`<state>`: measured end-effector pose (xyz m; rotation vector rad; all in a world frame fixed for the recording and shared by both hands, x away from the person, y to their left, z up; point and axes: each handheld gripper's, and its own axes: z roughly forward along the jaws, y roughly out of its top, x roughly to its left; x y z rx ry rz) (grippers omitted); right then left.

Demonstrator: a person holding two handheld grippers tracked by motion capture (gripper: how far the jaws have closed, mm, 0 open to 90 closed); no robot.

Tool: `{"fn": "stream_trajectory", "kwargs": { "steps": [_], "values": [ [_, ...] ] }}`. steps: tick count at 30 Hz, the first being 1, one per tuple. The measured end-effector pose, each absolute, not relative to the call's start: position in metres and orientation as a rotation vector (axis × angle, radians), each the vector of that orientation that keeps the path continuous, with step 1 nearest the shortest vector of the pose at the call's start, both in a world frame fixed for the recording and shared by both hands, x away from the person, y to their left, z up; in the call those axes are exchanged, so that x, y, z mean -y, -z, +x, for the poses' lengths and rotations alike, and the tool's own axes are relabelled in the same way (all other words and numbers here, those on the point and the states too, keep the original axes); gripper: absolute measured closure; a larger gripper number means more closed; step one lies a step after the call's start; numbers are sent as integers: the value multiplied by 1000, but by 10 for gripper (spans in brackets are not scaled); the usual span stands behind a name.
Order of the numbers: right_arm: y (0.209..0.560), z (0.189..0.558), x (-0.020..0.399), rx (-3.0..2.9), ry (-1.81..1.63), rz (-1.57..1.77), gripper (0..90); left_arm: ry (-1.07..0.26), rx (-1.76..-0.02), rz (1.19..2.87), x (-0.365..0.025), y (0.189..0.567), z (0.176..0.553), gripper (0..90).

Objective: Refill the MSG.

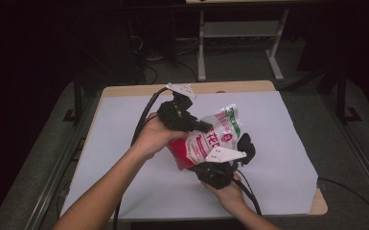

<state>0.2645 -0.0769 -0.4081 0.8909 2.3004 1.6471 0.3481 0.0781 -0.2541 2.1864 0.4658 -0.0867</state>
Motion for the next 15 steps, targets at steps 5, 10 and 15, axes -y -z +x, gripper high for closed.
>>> {"fn": "stream_trajectory", "kwargs": {
  "steps": [5, 10, 15],
  "values": [
    [408, 265, 76, -2295, -1648, 893, 900, 84, -470, 2185, -78, 254, 349, 900],
    [408, 264, 75, -2297, -1653, 904, 900, 83, -470, 2189, -78, 254, 349, 900],
    [409, 264, 76, -2301, -1664, 920, 900, 87, -478, 2192, -76, 254, 349, 900]
  ]
}}
